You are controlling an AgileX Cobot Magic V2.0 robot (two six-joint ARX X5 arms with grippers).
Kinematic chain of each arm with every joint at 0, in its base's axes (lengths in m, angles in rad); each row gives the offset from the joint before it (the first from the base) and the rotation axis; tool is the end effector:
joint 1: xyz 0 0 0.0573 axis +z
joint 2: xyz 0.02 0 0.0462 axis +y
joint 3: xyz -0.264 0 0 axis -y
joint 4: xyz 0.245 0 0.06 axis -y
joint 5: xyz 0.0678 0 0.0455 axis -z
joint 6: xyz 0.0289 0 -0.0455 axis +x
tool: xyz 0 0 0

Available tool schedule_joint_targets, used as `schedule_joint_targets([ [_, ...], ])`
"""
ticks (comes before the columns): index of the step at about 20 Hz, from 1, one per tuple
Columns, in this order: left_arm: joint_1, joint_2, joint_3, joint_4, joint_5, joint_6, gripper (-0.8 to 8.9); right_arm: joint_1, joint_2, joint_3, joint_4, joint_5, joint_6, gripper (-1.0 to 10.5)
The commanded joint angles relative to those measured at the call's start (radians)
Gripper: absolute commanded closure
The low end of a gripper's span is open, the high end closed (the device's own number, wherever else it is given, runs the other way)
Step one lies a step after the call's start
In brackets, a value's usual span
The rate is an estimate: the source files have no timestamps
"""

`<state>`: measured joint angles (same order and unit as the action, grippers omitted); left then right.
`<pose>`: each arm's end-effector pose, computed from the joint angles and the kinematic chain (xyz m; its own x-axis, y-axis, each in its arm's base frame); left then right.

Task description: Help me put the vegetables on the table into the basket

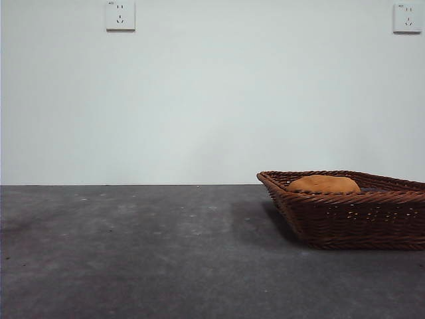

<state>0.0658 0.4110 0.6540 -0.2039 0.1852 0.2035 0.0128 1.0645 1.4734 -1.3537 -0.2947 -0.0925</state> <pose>0.0976 0.0011 0.3299 0.9921 -0.1192 0.0384 0.1086 0.9719 0.2090 0.1487 0.0103 0.4095 0.5569 0.2976 -0.7754 -0.2565 0.9496 0.1803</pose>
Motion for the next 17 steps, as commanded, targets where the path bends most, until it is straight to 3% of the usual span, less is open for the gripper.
schedule_joint_targets([
  [1, 0.018, -0.117, -0.195, 0.043, -0.005, -0.025, 8.16, 0.001, 0.0, -0.003, -0.021, 0.001, 0.005, 9.5],
  [9, 0.021, -0.386, -0.576, 0.067, -0.093, -0.178, 8.16, 0.001, 0.0, -0.003, -0.021, 0.024, 0.005, 9.5],
  [17, 0.026, -0.404, -0.647, 0.037, -0.105, -0.259, 8.16, 0.0, 0.0, -0.003, -0.021, 0.042, 0.005, 9.5],
])
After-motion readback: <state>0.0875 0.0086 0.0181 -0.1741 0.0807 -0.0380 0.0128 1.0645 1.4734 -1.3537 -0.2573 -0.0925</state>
